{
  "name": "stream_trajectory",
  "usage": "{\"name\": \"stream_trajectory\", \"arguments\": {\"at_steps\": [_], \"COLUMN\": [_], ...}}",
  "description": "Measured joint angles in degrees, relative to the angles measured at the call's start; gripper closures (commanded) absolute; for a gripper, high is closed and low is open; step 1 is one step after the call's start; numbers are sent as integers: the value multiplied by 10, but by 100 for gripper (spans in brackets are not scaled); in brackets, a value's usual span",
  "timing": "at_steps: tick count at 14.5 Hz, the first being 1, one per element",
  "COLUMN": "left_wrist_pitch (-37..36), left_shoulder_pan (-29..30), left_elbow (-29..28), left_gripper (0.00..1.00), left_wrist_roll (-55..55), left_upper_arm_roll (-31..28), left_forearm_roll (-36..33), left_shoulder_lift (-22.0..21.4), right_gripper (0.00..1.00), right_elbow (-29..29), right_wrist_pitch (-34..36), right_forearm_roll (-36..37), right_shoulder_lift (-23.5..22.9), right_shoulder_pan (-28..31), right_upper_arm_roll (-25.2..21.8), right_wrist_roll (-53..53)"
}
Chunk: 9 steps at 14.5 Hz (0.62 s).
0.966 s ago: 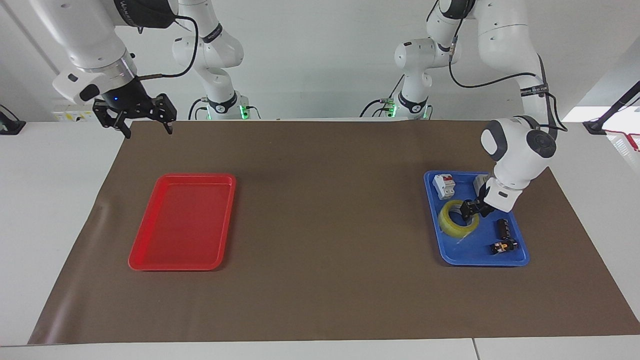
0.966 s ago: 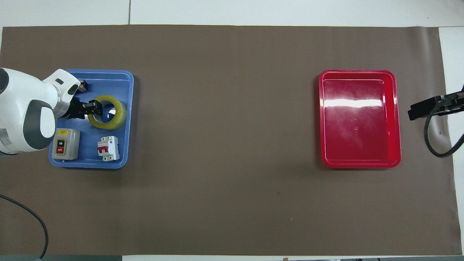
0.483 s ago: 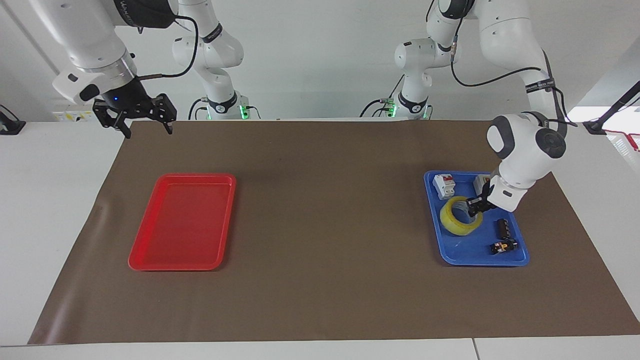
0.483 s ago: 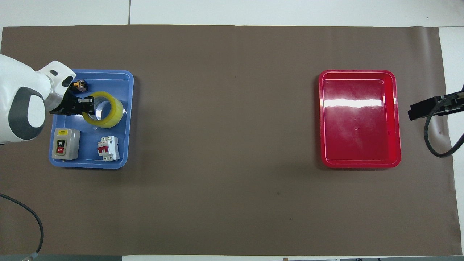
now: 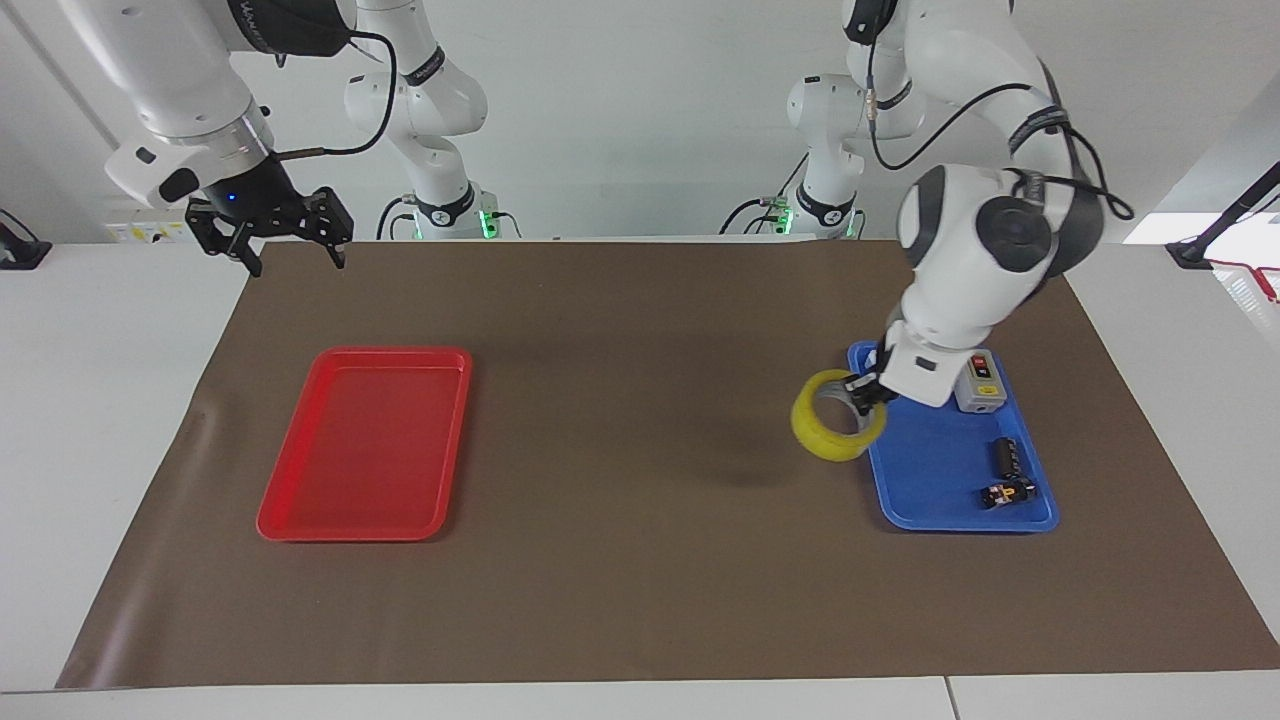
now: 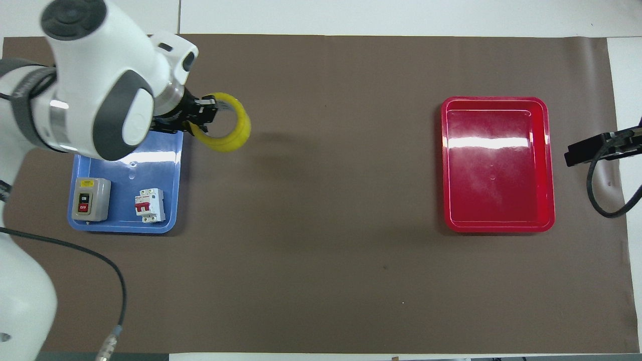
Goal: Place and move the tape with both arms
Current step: 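Lift the tape with the left gripper and set it mid-table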
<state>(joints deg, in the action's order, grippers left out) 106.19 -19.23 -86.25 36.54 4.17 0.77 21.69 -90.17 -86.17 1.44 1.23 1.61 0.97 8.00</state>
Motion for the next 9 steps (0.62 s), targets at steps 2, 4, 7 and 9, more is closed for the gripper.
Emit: {"name": "stream_trajectory", "arguments": {"at_steps": [2,4,7,9], "left_wrist_pitch": [40,55,115,130], "left_shoulder_pan": [-39,-71,-100,-103], "left_elbow": [-15,-26,-69,-84], "left_gripper": [100,100,89,0], "left_wrist_roll": [42,73,107,111], "left_upper_arm_roll": [1,1,1,-1], "left_forearm_roll": [0,0,0,0], "left_shoulder_lift": [21,46,65,64], "right_gripper": [0,0,0,0], "right_elbow": [0,0,0,0], "right_wrist_pitch": [0,0,0,0], "right_forearm_roll": [0,0,0,0], "right_shoulder_lift": [0,0,0,0], "right_shoulder_pan": [0,0,0,0], "right_upper_arm_roll": [0,0,0,0], "right_wrist_roll": [0,0,0,0]}}
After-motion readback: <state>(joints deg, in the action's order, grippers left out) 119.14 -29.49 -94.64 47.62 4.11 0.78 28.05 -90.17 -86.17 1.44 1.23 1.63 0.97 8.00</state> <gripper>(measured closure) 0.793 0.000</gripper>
